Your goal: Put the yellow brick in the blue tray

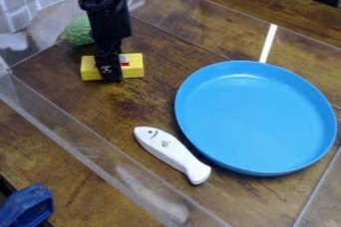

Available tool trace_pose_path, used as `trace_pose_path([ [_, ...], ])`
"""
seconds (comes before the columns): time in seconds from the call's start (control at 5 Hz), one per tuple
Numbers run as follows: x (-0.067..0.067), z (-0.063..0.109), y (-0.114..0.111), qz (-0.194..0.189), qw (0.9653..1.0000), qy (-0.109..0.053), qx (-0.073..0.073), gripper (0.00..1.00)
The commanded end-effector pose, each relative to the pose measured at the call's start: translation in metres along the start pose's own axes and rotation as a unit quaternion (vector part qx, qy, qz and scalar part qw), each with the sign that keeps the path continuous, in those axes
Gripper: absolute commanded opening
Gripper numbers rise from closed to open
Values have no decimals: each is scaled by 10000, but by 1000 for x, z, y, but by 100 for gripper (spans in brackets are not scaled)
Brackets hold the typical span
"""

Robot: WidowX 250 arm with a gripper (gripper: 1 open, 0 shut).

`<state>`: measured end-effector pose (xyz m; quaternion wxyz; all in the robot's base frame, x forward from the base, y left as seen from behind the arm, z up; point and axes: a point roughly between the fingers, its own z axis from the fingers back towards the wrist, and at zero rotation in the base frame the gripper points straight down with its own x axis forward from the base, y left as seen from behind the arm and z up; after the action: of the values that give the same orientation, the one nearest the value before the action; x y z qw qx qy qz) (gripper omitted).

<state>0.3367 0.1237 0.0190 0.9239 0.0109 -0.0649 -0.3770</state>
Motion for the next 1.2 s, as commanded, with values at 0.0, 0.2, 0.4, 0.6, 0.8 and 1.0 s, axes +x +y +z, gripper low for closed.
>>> trace_pose_path([
  [0.0,-16,-3,2,213,9997,52,-129,0],
  [0.2,-18,-3,2,251,9995,47,-184,0],
  [0.4,-18,-3,0,285,9993,26,-224,0],
  [0.6,-18,-2,-2,318,9991,7,-264,0],
  [0.8,-18,-2,-3,344,9989,-14,-308,0],
  [1.0,-18,-2,-5,365,9987,-39,-350,0],
])
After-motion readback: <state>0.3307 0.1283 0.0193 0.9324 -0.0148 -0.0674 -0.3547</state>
